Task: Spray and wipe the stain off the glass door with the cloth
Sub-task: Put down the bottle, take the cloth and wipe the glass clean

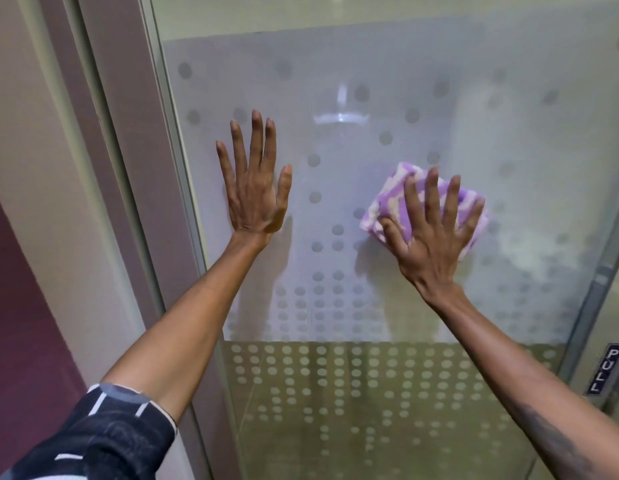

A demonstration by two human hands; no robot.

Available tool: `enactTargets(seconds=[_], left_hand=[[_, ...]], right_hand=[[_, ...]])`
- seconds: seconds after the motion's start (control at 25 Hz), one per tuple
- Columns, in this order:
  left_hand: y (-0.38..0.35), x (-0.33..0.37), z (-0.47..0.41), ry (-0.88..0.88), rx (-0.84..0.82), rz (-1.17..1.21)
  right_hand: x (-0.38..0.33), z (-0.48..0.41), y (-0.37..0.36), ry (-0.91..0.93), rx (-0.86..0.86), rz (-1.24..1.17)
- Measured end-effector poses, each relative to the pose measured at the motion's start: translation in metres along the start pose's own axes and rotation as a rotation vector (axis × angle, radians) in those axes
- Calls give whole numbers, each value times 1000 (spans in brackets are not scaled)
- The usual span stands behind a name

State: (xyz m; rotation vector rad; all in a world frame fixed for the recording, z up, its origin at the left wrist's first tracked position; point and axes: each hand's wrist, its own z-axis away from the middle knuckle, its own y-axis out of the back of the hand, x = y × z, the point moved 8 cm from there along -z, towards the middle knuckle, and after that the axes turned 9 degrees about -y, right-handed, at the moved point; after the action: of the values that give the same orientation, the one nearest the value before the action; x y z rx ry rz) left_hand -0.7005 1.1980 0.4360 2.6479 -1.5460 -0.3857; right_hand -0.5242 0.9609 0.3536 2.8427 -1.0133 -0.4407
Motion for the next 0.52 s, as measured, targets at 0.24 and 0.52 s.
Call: enactTargets(seconds=[0.24,0.52], left_hand=[[-1,-1,0,-16,16,-11],[3,0,2,-22,14,-7]], right_hand=[[-115,8,-12,200,38,-115],[-42,162,-34,580,-163,-13]])
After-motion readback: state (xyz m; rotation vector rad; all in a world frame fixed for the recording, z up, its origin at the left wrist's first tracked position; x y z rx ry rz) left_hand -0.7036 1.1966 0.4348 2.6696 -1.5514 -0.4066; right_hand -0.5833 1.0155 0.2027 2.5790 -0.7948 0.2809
